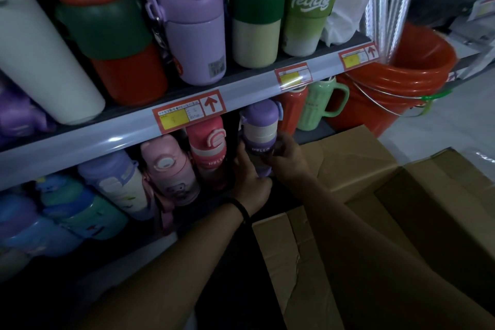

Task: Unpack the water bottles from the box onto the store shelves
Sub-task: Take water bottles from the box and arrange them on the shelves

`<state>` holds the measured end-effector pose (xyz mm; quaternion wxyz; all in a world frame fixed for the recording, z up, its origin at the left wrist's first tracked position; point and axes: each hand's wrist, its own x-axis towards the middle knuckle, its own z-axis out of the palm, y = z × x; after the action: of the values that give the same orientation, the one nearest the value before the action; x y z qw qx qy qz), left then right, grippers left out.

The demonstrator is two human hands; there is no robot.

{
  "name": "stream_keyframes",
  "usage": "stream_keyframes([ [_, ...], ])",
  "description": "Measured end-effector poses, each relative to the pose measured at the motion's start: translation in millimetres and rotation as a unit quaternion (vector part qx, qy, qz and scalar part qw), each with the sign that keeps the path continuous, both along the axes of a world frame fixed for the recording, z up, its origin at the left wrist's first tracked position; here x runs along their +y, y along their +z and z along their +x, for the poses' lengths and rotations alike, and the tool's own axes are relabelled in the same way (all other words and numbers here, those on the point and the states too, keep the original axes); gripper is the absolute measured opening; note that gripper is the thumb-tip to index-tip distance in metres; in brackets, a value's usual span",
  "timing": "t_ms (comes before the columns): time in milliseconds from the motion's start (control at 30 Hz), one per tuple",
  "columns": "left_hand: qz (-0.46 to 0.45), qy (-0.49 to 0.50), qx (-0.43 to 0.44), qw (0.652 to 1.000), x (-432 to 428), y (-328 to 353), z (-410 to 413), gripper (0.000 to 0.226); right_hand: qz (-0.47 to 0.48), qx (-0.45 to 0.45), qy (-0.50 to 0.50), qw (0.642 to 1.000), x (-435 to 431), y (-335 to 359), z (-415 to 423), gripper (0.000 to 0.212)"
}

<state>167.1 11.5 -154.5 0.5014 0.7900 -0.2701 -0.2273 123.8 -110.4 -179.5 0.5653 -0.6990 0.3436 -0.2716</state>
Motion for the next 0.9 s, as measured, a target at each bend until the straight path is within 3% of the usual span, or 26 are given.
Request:
stream_keyframes([
  [200,-0.09,0.043,0.062,0.993,1,-19,-9,0.094,0.011,-0.007,0.026,1.0,9,-1,1,0.089],
  [300,-0.118,0.04,0.056,0.991,-7,-64,-1,0.102,-0.013,0.024,0.034,0.999,6,-2,2,0.082],
  [467,-0.117,0.04,0.081,0.989,5,-22,-14,0.105,-0.073,0.038,0.054,0.995,2,-17,0,0.08],
  [667,-0.115,0.023,0.112,0.987,9,-31,-9,0.109,-0.091,0.025,0.028,0.995,19,4,4,0.083],
  [900,-0.146,0.026,0.174,0.974,9,-35,-13,0.111,-0.102,0.044,0.04,0.993,18,0,6,0.069],
])
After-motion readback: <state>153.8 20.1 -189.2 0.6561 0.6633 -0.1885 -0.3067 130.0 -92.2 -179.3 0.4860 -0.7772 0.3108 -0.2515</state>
